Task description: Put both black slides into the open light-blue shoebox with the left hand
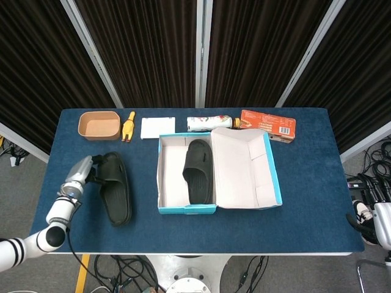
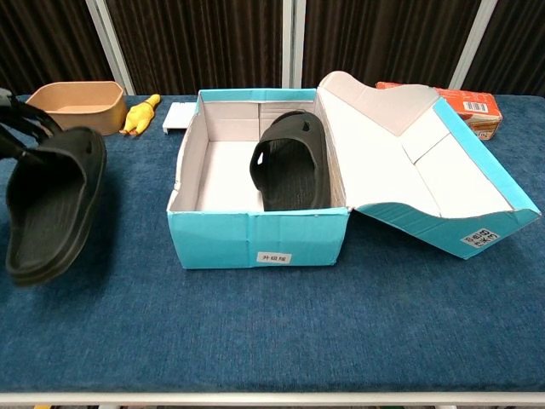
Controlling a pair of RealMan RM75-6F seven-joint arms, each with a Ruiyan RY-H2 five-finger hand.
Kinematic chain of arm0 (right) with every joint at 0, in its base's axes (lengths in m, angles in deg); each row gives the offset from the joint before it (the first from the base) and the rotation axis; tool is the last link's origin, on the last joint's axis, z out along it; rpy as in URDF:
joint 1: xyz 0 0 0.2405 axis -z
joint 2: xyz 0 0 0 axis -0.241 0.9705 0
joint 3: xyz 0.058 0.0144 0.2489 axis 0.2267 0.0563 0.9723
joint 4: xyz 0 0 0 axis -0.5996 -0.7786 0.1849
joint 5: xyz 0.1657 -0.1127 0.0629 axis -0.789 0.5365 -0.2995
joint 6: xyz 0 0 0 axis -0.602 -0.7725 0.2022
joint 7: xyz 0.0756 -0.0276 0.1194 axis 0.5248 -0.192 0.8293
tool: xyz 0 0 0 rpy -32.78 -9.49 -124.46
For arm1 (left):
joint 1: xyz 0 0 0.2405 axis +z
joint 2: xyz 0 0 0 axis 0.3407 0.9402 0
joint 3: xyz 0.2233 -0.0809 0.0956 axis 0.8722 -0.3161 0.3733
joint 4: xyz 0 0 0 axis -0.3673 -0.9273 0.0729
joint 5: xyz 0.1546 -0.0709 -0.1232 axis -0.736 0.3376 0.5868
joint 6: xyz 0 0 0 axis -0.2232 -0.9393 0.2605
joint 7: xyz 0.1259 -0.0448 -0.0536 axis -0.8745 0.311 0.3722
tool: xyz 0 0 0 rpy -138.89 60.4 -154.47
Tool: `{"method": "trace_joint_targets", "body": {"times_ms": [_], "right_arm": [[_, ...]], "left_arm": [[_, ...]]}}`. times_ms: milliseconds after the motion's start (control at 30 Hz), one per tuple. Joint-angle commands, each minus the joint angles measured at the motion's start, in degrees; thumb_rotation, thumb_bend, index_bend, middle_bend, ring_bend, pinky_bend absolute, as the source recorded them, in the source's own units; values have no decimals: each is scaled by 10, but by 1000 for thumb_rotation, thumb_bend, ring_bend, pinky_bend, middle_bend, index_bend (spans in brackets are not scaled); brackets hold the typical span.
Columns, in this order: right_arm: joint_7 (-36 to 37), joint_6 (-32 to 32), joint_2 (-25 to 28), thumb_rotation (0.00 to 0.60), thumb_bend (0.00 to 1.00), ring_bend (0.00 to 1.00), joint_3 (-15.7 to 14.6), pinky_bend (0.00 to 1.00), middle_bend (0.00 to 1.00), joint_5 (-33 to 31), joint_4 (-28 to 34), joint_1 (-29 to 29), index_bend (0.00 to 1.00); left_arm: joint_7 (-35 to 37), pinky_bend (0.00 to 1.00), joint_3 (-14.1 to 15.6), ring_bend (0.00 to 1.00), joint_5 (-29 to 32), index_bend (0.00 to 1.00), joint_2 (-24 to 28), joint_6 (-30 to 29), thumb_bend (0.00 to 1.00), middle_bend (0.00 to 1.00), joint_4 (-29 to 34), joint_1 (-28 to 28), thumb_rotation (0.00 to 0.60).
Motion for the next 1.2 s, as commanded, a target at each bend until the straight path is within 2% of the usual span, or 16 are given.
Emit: {"method": "trace_joint_targets", "body": {"times_ms": [33,100,200,333,467,667,767,1000,1200], "right_arm": [[-1,-1,0,600,120,0,0,64,114,2,0,-1,0],[-2,0,0,600,120,0,0,64,114,3,1,-1,0],[-4,1,0,600,121,0,0,64,114,3,3,-2,0],[-8,0,2,600,121,0,-1,64,114,2,8,0,0],[-14,-3,5,600,122,0,-1,64,114,0,14,3,0],[-19,-3,8,600,122,0,-1,64,114,-5,19,5,0],[-20,-2,8,600,122,0,-1,64,114,-6,21,5,0],[-21,-6,7,600,122,0,-3,64,114,-7,21,10,0],[-23,-5,6,600,122,0,-3,64,114,-5,21,9,0]], "left_arm": [[149,899,-84,835,-95,543,18,-39,0,550,29,49,600],[214,898,-112,808,-134,547,10,-27,0,546,26,49,600],[279,897,-137,782,-192,549,-13,-7,0,544,4,31,600],[319,877,-149,769,-253,549,-63,-5,0,540,-39,-6,600],[360,821,-153,761,-286,550,-117,-7,0,536,-78,-40,600],[366,750,-143,752,-308,550,-198,-21,0,536,-160,-87,600],[356,745,-139,752,-317,549,-231,-42,0,536,-195,-101,600],[324,735,-91,751,-396,549,-294,-128,0,536,-303,-117,600],[337,728,-57,751,-428,549,-328,-160,0,536,-379,-116,600]]}}
